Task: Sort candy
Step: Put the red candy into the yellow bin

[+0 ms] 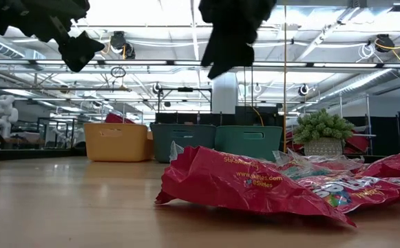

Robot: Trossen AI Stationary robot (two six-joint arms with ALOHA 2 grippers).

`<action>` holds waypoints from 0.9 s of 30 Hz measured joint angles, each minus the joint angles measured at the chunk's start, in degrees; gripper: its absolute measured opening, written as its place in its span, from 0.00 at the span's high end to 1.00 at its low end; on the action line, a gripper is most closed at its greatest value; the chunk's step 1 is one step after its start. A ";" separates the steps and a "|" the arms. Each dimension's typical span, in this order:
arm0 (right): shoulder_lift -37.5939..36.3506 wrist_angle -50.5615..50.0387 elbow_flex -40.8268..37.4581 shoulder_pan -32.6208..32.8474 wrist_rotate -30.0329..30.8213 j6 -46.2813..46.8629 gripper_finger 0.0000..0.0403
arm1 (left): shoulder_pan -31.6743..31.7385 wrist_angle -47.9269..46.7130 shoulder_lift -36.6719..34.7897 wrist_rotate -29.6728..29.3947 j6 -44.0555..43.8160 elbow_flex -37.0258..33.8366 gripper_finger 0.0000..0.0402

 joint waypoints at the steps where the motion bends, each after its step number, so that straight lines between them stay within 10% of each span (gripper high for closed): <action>1: -0.68 3.95 -3.38 0.98 0.08 0.24 0.45 | 0.00 0.02 0.00 0.00 0.00 0.00 0.30; 8: 2.11 26.05 -17.83 6.53 0.09 -6.96 0.45 | 0.01 0.02 0.07 -1.13 0.02 0.00 0.30; 18: 13.18 29.93 -18.69 10.36 -1.49 -10.88 0.46 | 0.02 -0.25 0.18 -1.25 0.00 0.00 0.30; 27: 12.24 26.39 -18.67 10.41 -1.29 -5.37 0.82 | 0.00 -0.18 0.17 -1.31 -0.04 0.00 0.30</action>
